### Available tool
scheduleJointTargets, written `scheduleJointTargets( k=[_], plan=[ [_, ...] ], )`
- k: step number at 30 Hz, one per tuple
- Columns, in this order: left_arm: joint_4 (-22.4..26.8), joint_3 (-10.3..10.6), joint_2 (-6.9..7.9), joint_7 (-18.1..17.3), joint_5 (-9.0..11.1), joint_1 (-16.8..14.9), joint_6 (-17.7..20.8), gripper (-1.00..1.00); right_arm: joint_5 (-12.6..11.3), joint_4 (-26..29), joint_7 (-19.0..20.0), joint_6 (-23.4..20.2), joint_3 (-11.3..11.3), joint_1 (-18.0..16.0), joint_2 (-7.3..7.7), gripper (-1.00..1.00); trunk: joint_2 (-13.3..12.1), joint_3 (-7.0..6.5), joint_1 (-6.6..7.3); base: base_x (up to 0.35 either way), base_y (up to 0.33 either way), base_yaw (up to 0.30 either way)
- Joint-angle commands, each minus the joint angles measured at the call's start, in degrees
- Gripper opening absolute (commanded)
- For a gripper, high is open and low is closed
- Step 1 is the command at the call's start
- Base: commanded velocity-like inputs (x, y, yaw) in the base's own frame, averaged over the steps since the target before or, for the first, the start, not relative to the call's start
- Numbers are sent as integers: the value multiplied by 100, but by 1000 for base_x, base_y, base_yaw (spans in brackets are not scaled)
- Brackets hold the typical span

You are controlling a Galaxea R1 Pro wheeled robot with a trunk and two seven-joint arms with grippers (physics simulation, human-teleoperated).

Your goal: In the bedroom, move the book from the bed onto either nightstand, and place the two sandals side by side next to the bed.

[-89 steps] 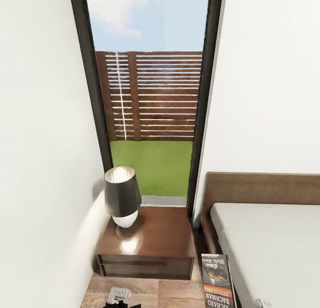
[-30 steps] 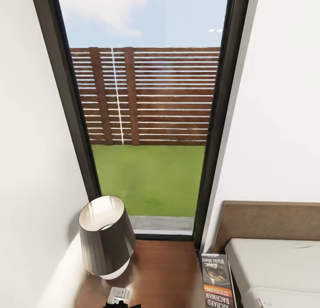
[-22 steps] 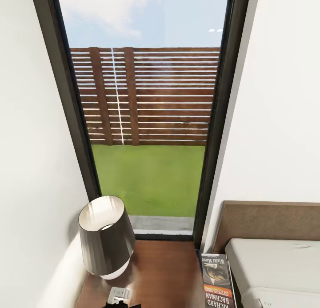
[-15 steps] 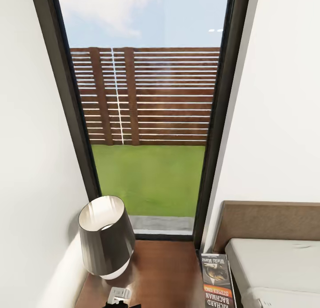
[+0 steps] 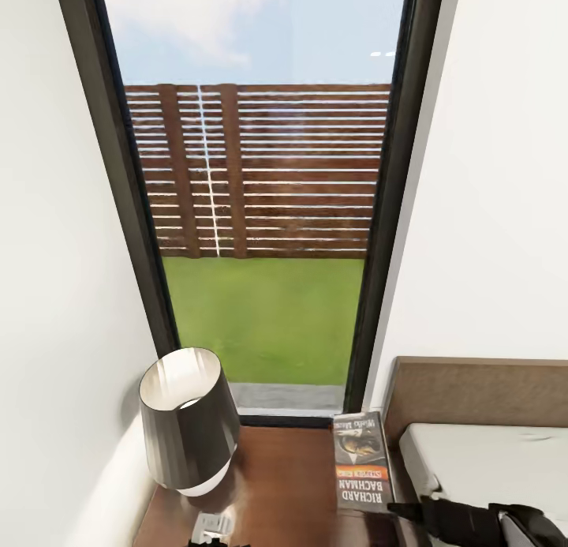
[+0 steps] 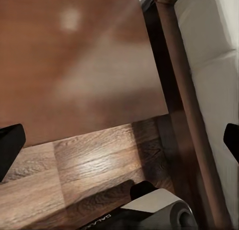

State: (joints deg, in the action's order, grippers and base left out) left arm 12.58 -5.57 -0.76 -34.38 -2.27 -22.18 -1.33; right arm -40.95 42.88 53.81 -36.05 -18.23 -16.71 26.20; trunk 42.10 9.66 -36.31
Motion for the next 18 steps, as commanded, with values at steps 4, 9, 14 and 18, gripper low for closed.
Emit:
scheduleJointTargets(
  k=[4,9,14,18],
  plan=[
    [-65,-42,-3,-32,-27,-6,-16,100,-24,139,-41,-416,414,-21,-5,-100,7,10,-1,0,0,0],
    [-83,-41,-3,-33,-28,-6,-17,100,-22,-45,-838,-506,569,-87,-1097,-100,7,10,-1,0,0,0],
    [-82,-41,-6,-33,-26,-6,-17,100,-573,-48,-1844,-506,598,-151,-1783,-100,7,10,-1,0,0,0],
    [-84,-41,-11,-42,-22,-6,-18,100,-997,-45,-2139,-502,601,-432,-2009,-100,7,10,-1,0,0,0]
  ],
)
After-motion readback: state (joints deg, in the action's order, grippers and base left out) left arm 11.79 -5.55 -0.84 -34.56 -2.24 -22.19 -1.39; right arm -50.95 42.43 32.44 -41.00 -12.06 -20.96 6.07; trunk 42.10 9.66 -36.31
